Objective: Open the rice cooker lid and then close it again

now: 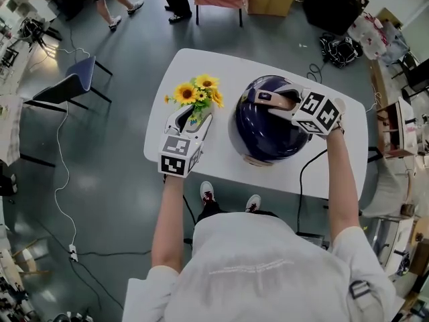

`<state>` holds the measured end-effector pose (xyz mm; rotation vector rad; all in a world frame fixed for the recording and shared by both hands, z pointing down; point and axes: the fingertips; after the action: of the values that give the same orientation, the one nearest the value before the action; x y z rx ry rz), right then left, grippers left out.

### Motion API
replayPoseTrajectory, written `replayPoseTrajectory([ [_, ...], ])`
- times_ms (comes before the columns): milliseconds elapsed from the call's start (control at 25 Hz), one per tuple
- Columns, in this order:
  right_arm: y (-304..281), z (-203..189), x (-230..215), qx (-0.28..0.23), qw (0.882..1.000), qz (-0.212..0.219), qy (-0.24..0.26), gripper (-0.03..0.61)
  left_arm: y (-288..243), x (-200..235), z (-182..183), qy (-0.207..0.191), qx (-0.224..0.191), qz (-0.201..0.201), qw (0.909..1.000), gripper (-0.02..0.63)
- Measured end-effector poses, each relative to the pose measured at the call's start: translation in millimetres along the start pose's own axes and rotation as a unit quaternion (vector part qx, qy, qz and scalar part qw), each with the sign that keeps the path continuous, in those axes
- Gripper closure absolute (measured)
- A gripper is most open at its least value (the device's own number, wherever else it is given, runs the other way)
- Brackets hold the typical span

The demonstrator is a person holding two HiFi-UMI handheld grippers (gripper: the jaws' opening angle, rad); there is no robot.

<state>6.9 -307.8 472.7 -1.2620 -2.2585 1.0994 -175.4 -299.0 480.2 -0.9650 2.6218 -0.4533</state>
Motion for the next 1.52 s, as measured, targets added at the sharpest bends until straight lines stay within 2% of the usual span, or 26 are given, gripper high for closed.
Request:
replayPoseTrajectory([
  [360,42,9,-6,-0.059,0.998,0.012,-0.007,0.373,-6,-15,26,-0.017,-0.006,0.008,0.9998,0.396],
  [960,97,8,-7,-0.134,0.99,0.008,-0.03,0.371,-5,-40,46,-0.041,-0.011,0.001,0.9991,0.396],
  [1200,122,-2,-12,-0.174,0.984,0.003,-0.042,0.37,-12,-56,56,-0.056,-0.012,-0.011,0.9983,0.396],
  [1520,156,-23,-20,-0.244,0.968,0.003,-0.053,0.37,-22,-78,63,-0.06,-0.013,-0.023,0.9979,0.396],
])
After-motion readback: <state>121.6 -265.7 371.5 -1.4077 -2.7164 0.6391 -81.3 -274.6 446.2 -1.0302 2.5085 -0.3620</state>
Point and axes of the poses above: the fingertips, and each gripper's own axes: y backward along the fingers, x to its left, z out of its top, and after that the axes turned 13 degrees about -y, right-handed
